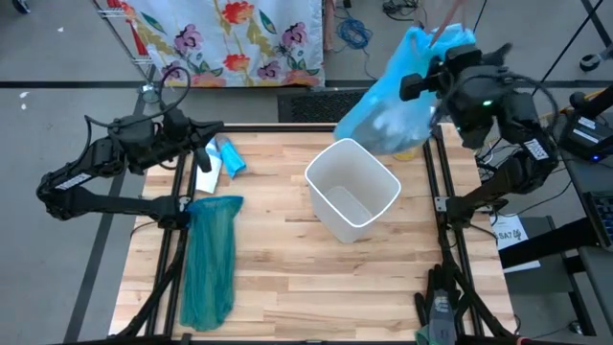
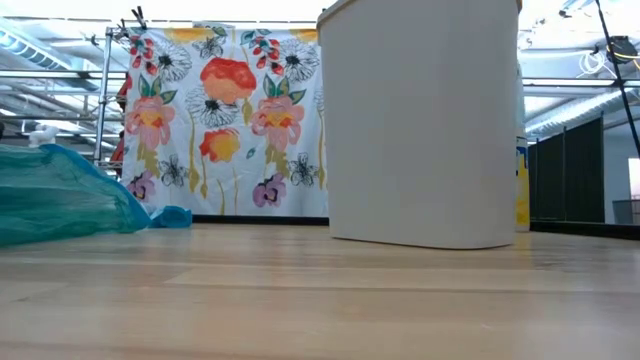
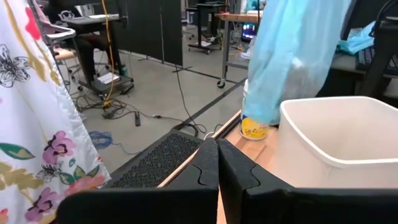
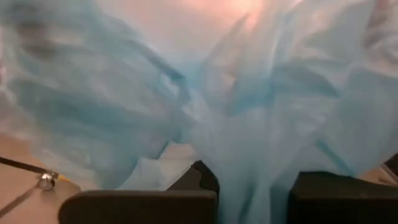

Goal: Place trash/remove bag and relplace
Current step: Remove the blue trash bag from the trash bin

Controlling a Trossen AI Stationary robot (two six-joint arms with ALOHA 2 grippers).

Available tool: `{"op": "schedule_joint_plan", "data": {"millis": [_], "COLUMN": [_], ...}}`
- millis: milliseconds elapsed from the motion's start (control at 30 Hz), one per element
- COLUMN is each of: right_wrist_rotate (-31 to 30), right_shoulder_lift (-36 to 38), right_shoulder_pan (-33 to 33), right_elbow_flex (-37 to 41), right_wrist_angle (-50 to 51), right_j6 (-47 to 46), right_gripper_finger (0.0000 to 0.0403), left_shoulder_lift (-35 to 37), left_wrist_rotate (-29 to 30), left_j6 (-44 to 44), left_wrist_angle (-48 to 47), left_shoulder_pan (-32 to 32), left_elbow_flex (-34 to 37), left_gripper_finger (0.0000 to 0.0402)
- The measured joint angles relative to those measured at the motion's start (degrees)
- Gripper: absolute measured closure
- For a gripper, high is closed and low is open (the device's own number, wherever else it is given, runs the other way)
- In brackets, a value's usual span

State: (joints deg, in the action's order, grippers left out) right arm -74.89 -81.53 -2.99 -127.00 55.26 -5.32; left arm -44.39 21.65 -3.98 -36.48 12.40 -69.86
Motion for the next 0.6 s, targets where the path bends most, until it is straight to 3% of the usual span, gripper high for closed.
{"op": "schedule_joint_plan", "data": {"millis": [133, 333, 467, 600], "right_wrist_rotate": [0.3, 0.5, 2.9, 5.0], "right_shoulder_lift": [-1.3, -2.9, -1.8, 0.5], "right_shoulder_pan": [-0.9, -1.1, -1.9, -3.3], "right_elbow_flex": [0.0, 0.1, 5.9, 15.6], "right_wrist_angle": [10.9, 34.7, 31.7, 34.4], "right_j6": [-13.2, -40.5, -41.6, -51.4], "right_gripper_finger": [0.0403, 0.0403, 0.0403, 0.0403], "left_shoulder_lift": [0.0, 0.0, 0.0, -0.1], "left_wrist_rotate": [0.0, 0.0, 0.0, 0.0], "left_j6": [0.0, 0.0, 0.0, -0.1], "left_wrist_angle": [0.0, 0.0, 0.0, -0.1], "left_shoulder_pan": [0.0, 0.0, 0.0, 0.0], "left_elbow_flex": [0.0, 0.0, 0.0, 0.0], "left_gripper_finger": [0.0401, 0.0401, 0.0401, 0.0401]}}
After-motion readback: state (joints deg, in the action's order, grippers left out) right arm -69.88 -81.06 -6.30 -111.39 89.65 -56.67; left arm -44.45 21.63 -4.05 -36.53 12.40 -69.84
